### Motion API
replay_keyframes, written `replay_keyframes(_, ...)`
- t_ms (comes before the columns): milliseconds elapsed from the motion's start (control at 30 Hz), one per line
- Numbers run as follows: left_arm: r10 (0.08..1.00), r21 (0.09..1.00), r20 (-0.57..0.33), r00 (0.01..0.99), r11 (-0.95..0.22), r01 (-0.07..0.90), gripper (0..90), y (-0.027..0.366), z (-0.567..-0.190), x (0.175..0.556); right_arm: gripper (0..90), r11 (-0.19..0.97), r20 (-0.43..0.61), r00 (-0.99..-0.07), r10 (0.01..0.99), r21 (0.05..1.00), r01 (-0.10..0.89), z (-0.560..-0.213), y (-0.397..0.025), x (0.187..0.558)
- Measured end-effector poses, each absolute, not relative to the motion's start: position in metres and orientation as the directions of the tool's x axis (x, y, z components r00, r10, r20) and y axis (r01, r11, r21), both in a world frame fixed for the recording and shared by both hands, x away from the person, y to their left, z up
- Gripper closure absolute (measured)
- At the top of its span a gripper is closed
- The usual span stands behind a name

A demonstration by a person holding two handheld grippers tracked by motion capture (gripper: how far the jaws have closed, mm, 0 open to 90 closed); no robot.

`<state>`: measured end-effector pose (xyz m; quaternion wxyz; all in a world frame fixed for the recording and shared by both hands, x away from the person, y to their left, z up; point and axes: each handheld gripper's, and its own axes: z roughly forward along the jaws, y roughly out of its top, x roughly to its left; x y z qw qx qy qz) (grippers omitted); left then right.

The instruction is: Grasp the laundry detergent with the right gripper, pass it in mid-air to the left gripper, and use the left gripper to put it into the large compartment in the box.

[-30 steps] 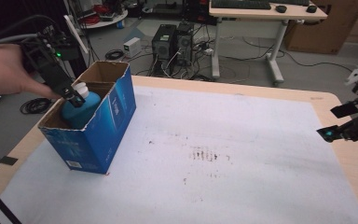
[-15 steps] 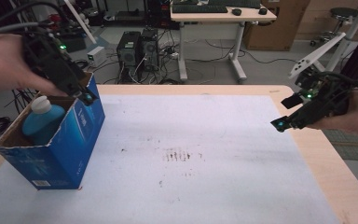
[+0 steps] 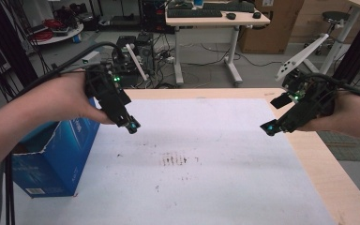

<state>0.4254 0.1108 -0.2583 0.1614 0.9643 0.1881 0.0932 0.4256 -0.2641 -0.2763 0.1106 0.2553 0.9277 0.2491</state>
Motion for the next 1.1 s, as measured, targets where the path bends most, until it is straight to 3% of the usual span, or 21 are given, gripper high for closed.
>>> replay_keyframes(1100, 0.385, 0.331, 0.122, 0.915, -0.885, 0.328, 21.4, 0.1063, -0.2697, 0.4273, 11.5, 0.765, -0.066, -0.863, 0.500, 0.501, 0.404, -0.2793, -0.2587, 0.4252)
